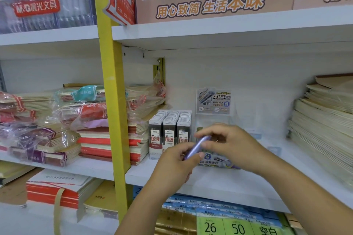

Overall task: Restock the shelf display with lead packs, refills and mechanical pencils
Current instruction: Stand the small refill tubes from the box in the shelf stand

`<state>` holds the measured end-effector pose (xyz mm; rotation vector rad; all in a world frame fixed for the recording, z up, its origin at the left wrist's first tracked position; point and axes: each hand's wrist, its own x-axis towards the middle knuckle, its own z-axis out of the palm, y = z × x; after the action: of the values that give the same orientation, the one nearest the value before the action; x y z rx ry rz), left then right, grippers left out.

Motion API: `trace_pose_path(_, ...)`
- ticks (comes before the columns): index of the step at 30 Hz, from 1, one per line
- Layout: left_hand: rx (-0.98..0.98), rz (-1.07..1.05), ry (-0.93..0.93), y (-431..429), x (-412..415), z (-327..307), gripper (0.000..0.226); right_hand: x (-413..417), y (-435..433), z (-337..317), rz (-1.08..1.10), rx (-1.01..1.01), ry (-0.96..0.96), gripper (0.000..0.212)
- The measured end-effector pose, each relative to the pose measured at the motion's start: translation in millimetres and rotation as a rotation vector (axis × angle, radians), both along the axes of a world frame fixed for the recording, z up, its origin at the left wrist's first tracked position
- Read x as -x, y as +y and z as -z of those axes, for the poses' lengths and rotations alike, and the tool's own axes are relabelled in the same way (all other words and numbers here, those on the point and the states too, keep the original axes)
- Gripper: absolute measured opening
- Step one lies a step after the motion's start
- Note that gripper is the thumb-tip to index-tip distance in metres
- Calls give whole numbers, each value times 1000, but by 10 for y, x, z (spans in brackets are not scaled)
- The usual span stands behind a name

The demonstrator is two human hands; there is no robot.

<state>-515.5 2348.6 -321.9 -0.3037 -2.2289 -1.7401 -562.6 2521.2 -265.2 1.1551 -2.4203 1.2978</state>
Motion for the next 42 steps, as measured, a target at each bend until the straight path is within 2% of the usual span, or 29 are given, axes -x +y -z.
trace_pose_path(2,-69,20,-17,15,-41,-33,25,-29,81,79,55,119,-36,19)
trace_pose_path(4,-234,49,-51,-4,-57,-45,32,-36,177,118,95,224,-120,15)
trace_pose_path(7,-381,76,-79,-6,-69,-60,27,-29,304,123,93,155,-166,10)
trace_pose_path(9,-377,68,-59,23,-66,-65,24,-45,351,115,74,63,-144,10)
trace_pose_path(11,-305,55,-20,75,-49,-64,22,-56,372,108,81,5,-103,11)
trace_pose_path(14,-216,48,59,171,-13,-69,25,-51,359,136,65,21,-96,15)
trace_pose_path(17,-149,7,123,239,25,-58,31,-44,348,126,-31,4,-127,35)
trace_pose_path(19,2,-87,179,244,72,4,33,4,393,81,-31,53,-85,49)
trace_pose_path(21,254,-214,235,238,115,82,30,82,456,27,51,148,32,55)
trace_pose_path(23,460,-282,276,241,136,148,32,158,503,-1,151,254,146,52)
trace_pose_path(26,609,-297,344,250,174,222,34,260,520,29,269,316,261,45)
trace_pose_path(31,673,-302,401,239,214,304,33,366,494,93,410,276,424,38)
trace_pose_path(35,707,-317,436,230,231,347,34,406,419,109,418,264,428,37)
trace_pose_path(42,692,-326,443,220,239,362,33,568,266,17,356,-147,310,26)
